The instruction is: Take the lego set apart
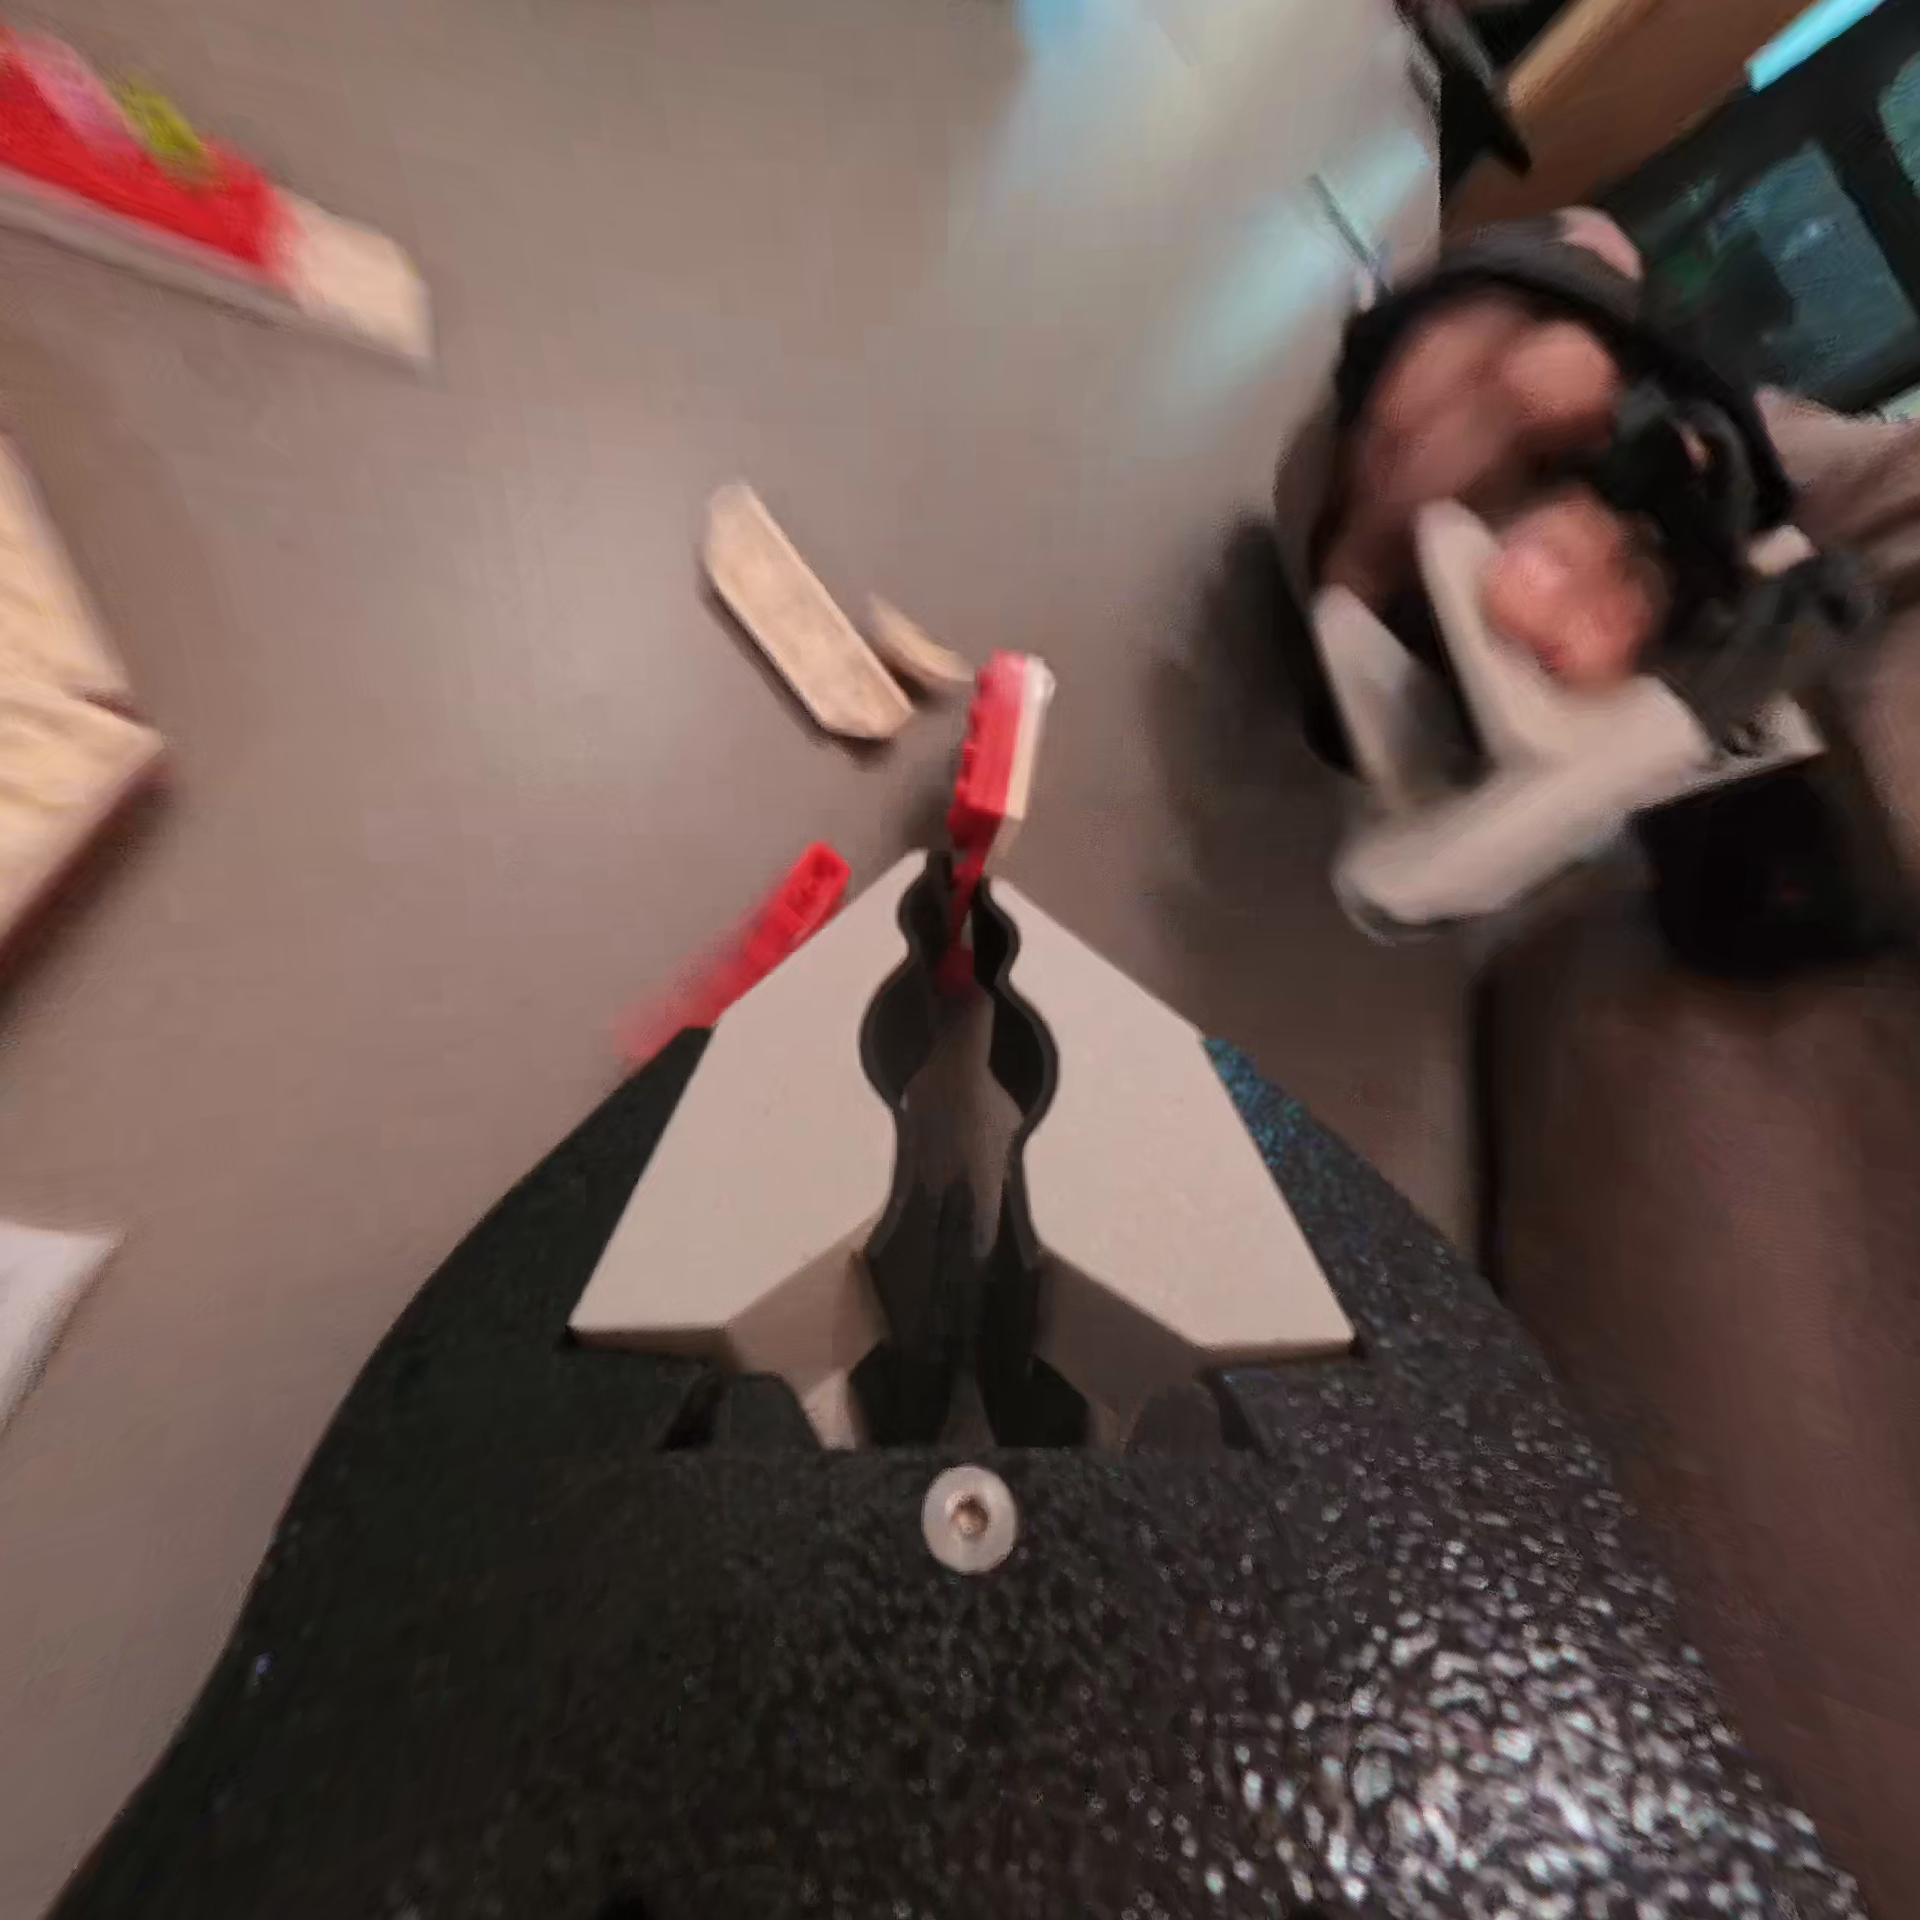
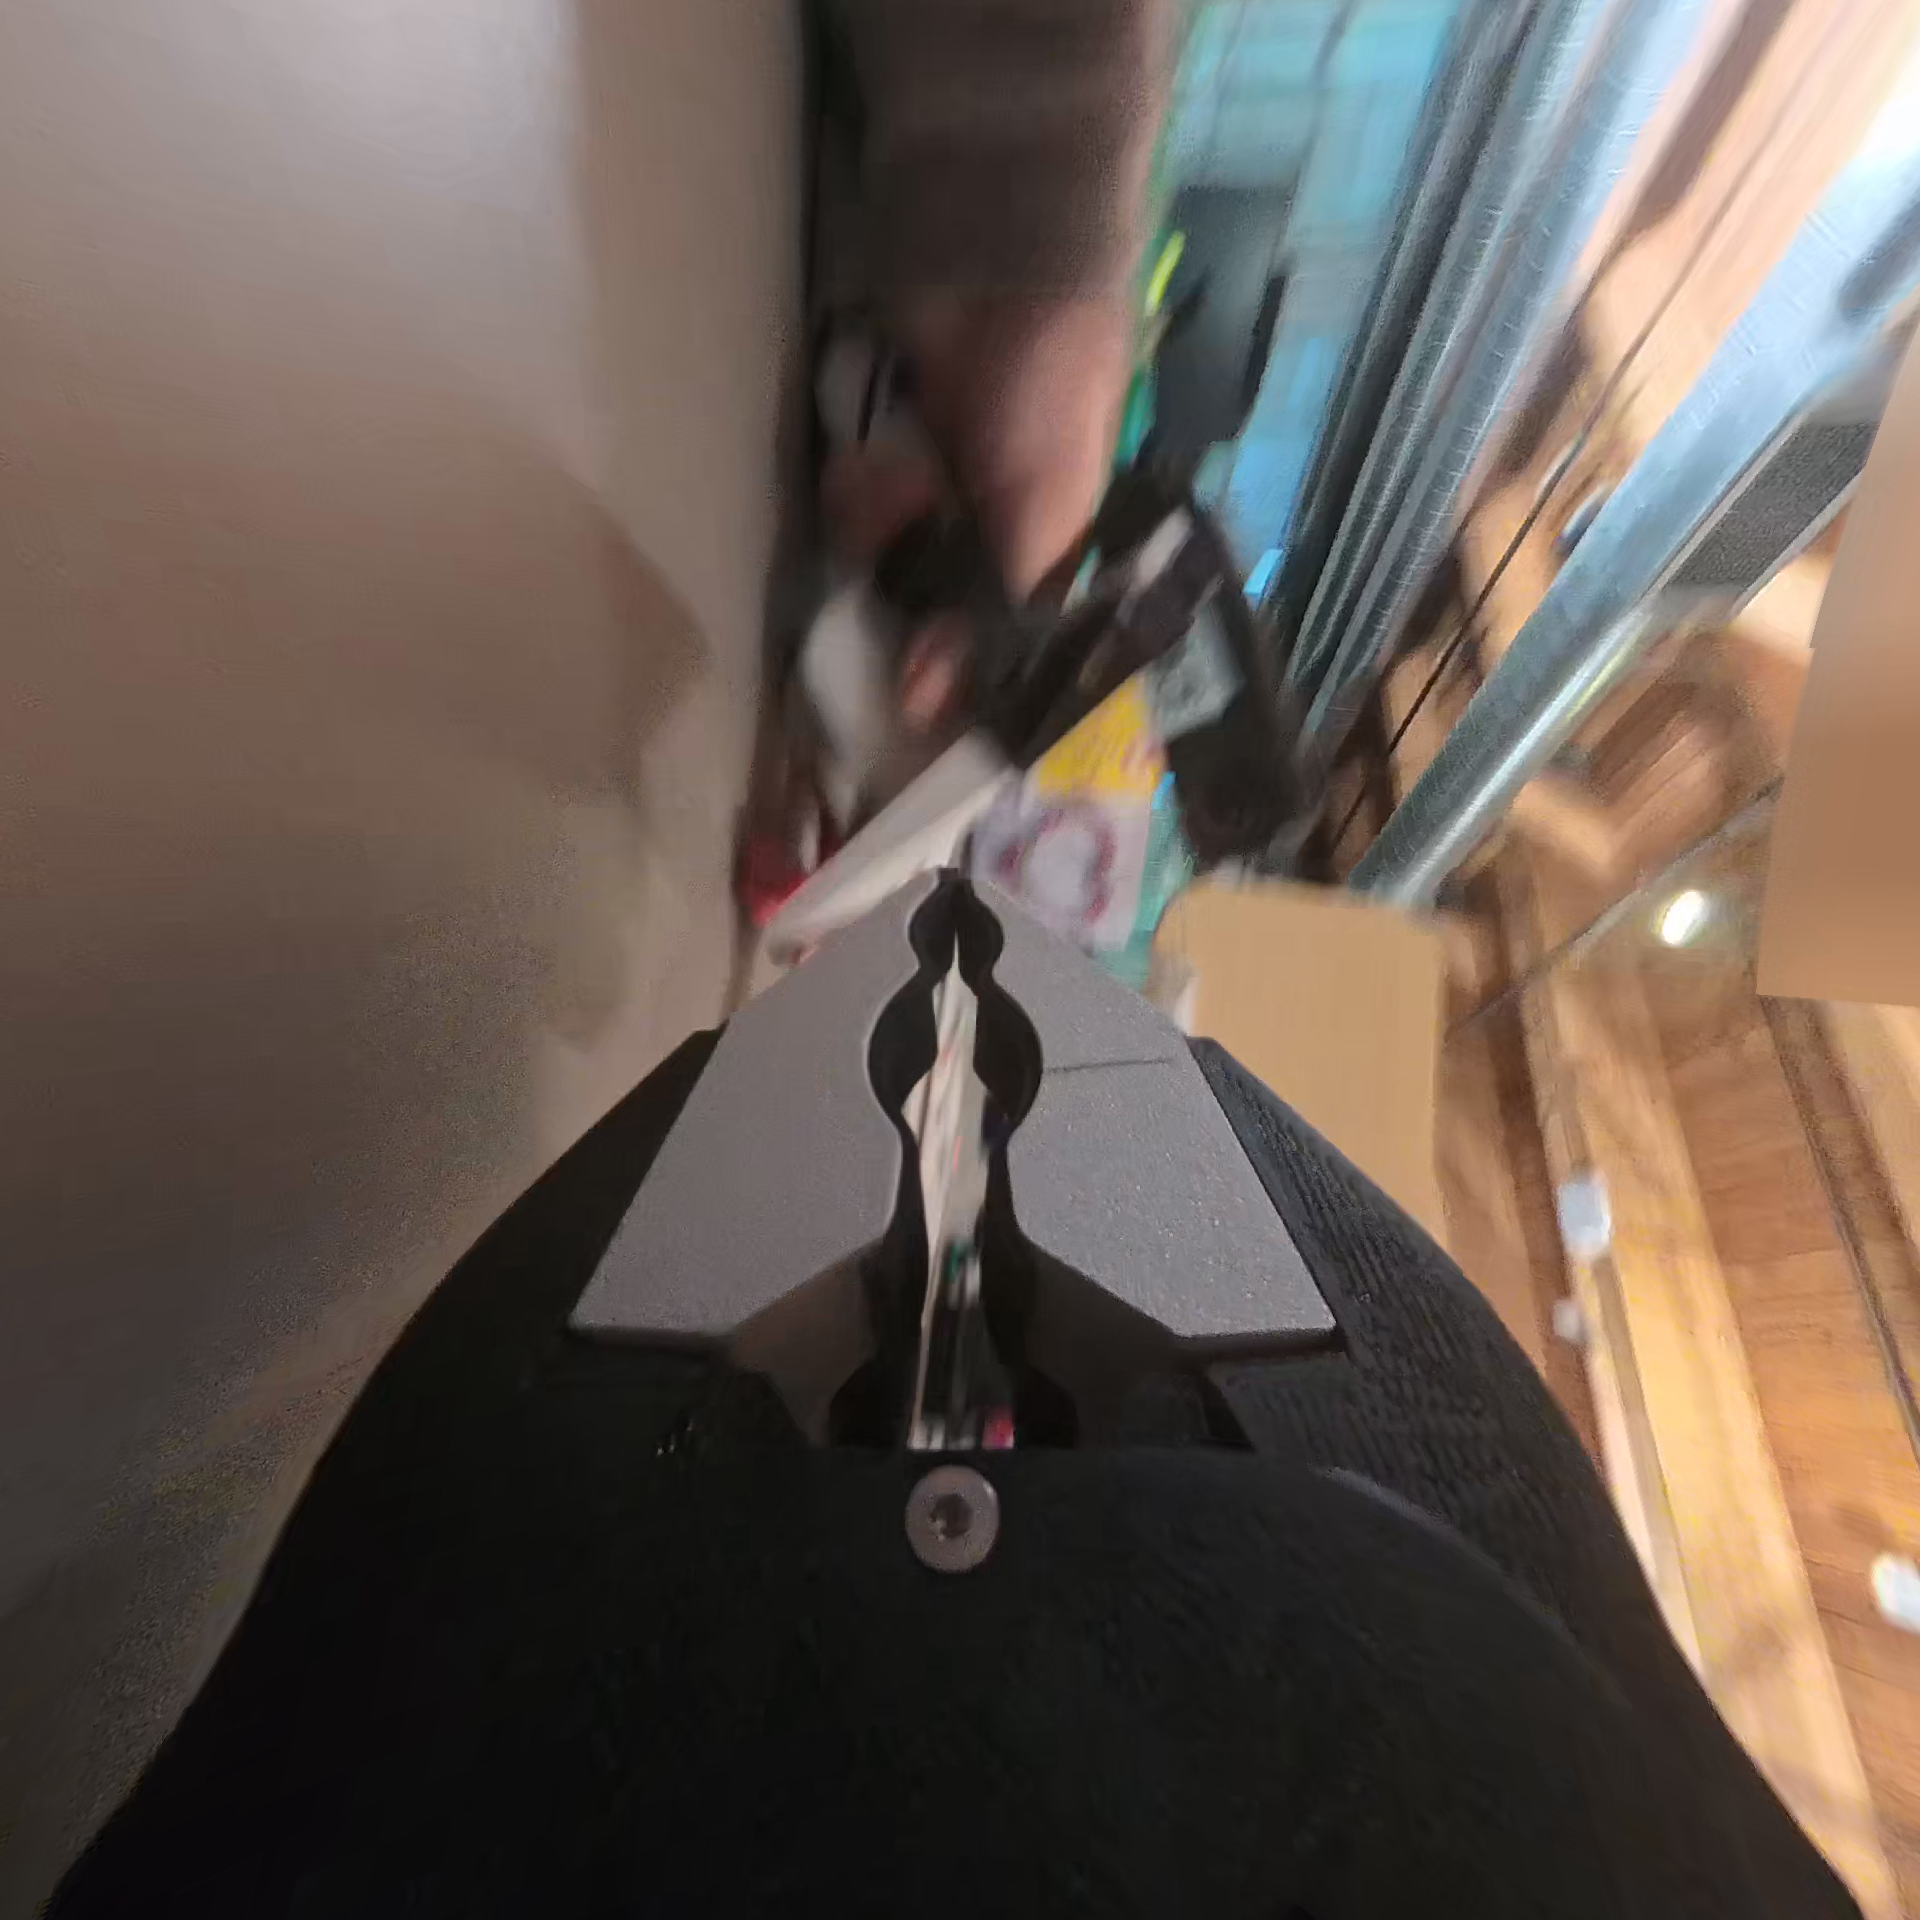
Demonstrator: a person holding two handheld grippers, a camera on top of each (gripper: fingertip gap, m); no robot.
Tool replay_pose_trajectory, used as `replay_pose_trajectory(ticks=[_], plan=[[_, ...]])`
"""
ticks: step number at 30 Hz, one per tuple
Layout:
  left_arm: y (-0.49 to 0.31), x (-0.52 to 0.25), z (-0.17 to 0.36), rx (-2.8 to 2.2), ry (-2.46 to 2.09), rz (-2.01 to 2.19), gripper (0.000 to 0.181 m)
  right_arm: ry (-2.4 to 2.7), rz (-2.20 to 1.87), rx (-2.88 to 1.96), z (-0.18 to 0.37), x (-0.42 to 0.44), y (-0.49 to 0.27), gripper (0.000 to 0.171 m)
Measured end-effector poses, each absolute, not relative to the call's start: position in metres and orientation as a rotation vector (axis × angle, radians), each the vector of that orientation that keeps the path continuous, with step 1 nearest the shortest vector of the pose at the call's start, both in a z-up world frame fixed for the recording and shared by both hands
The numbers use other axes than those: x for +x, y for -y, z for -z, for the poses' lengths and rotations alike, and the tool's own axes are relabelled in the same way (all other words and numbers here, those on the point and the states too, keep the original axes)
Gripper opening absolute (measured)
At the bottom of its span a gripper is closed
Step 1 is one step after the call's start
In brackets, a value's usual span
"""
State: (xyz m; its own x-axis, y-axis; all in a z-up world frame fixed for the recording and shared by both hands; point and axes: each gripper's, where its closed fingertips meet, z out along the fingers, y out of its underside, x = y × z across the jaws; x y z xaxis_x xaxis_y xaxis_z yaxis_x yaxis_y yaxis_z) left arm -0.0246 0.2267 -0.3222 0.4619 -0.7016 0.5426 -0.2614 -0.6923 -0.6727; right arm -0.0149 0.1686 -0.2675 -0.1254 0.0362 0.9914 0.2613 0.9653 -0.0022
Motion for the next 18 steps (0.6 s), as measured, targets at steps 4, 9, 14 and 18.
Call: replay_pose_trajectory(ticks=[4,9,14,18], plan=[[-0.242,-0.039,0.318,-2.203,-0.7,1.188,0.002,1.752,0.117,-0.343,0.276,-0.015,-0.176,0.0],[-0.242,-0.039,0.319,-2.203,-0.703,1.164,0.003,1.773,-0.073,-0.548,0.283,-0.014,-0.194,0.0],[-0.238,-0.037,0.31,-2.138,-0.728,1.189,0.003,1.675,-0.224,-0.75,0.279,-0.007,-0.224,0.002],[-0.235,-0.036,0.282,-1.906,-0.788,1.149,0.002,1.553,-0.485,-0.956,0.265,-0.005,-0.239,0.02]])
